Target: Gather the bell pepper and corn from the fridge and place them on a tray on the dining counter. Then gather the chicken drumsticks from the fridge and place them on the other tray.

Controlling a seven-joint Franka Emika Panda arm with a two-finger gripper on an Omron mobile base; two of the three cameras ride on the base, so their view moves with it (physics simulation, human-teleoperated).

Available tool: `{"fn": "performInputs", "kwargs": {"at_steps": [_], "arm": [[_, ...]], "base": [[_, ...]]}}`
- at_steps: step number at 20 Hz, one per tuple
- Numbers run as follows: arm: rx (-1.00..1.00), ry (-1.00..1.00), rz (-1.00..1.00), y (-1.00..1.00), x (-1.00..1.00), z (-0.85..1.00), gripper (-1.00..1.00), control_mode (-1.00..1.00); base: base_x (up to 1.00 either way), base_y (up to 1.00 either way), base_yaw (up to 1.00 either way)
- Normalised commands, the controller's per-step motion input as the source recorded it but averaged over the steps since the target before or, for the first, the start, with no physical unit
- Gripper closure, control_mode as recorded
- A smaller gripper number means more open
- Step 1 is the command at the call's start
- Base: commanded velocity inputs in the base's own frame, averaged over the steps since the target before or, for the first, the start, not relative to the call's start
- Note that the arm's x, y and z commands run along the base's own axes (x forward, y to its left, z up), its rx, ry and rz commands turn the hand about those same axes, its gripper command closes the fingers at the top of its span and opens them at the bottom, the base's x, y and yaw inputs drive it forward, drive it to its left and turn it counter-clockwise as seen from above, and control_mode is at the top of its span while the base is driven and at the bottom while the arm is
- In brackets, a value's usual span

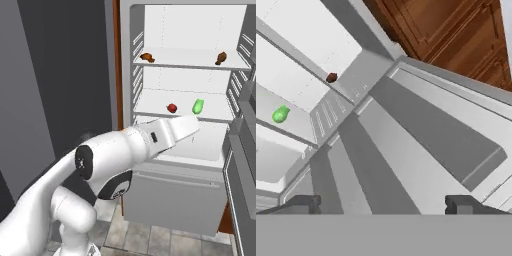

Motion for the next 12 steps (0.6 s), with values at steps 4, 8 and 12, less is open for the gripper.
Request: {"fn": "performInputs", "kwargs": {"at_steps": [4, 8, 12], "arm": [[0.38, 0.46, 0.17, 0.72, 0.15, -0.08, -1.0, -1.0], [0.42, 0.29, 0.28, 0.4, 0.28, -0.52, -1.0, -1.0], [0.33, -0.05, 0.24, 0.33, 0.01, -0.52, -1.0, -1.0]], "base": [[0.0, 0.0, 0.0], [0.0, 0.0, 0.0], [0.0, 0.0, 0.0]]}}
